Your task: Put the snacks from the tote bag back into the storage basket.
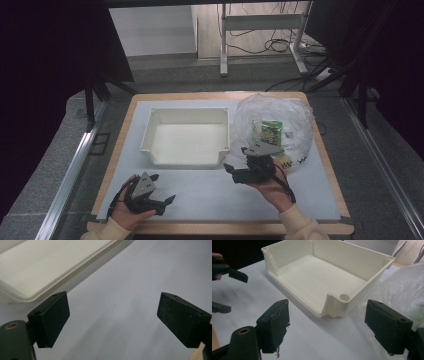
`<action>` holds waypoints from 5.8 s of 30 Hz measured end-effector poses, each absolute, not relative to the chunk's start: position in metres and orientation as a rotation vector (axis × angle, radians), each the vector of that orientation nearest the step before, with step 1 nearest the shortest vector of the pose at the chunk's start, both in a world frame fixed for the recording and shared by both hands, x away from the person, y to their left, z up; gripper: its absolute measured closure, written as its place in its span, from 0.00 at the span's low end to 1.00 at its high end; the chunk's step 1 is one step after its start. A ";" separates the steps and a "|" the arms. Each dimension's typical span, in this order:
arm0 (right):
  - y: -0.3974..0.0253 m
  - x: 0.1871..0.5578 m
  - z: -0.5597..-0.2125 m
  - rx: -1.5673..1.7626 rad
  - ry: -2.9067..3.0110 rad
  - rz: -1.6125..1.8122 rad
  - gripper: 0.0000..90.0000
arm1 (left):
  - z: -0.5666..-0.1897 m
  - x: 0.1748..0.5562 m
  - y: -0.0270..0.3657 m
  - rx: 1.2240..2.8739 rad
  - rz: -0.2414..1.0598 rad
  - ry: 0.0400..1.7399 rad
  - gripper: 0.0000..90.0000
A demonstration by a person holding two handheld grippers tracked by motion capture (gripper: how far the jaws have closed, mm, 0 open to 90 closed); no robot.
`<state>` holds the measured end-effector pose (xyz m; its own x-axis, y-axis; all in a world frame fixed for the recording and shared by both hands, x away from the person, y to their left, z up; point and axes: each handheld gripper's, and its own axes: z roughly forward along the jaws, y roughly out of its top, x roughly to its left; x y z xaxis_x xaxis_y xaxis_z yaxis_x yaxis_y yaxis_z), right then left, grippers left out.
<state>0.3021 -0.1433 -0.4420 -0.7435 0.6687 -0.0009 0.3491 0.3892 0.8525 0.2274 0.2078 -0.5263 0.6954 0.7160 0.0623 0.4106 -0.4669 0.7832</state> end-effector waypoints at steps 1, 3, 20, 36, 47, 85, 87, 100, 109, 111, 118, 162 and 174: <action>-0.144 0.304 -0.442 0.892 2.308 1.295 0.24 | -0.526 0.227 0.208 2.121 0.497 0.856 0.12; -0.146 0.308 -0.441 0.897 2.305 1.298 0.24 | -0.526 0.227 0.208 2.122 0.495 0.856 0.12; -0.160 0.323 -0.413 0.910 2.235 1.333 0.25 | -0.527 0.228 0.207 2.128 0.493 0.856 0.12; -0.172 0.345 -0.400 0.953 2.195 1.366 0.26 | -0.527 0.228 0.208 2.134 0.491 0.854 0.12; -0.184 0.364 -0.405 0.999 2.166 1.331 0.27 | -0.527 0.228 0.208 2.144 0.490 0.854 0.12; -0.244 0.416 -0.412 1.258 2.100 1.166 0.34 | -0.525 0.223 0.208 2.120 0.480 0.829 0.12; -0.245 0.420 -0.415 1.272 2.104 1.159 0.34 | -0.525 0.223 0.208 2.125 0.478 0.829 0.12; -0.250 0.441 -0.435 1.356 2.133 1.091 0.34 | -0.526 0.224 0.208 2.123 0.478 0.837 0.12; -0.257 0.452 -0.449 1.443 2.148 1.039 0.35 | -0.526 0.224 0.209 2.124 0.479 0.837 0.12; -0.258 0.454 -0.451 1.458 2.149 1.021 0.36 | -0.525 0.224 0.209 2.123 0.480 0.838 0.12; -0.265 0.457 -0.460 1.507 2.152 0.999 0.40 | -0.526 0.224 0.209 2.125 0.482 0.841 0.12; -0.273 0.486 -0.491 1.887 2.221 0.793 0.93 | -0.524 0.224 0.210 2.122 0.487 0.832 0.12; -0.270 0.485 -0.487 1.878 2.210 0.773 0.99 | -0.524 0.224 0.210 2.120 0.487 0.832 0.12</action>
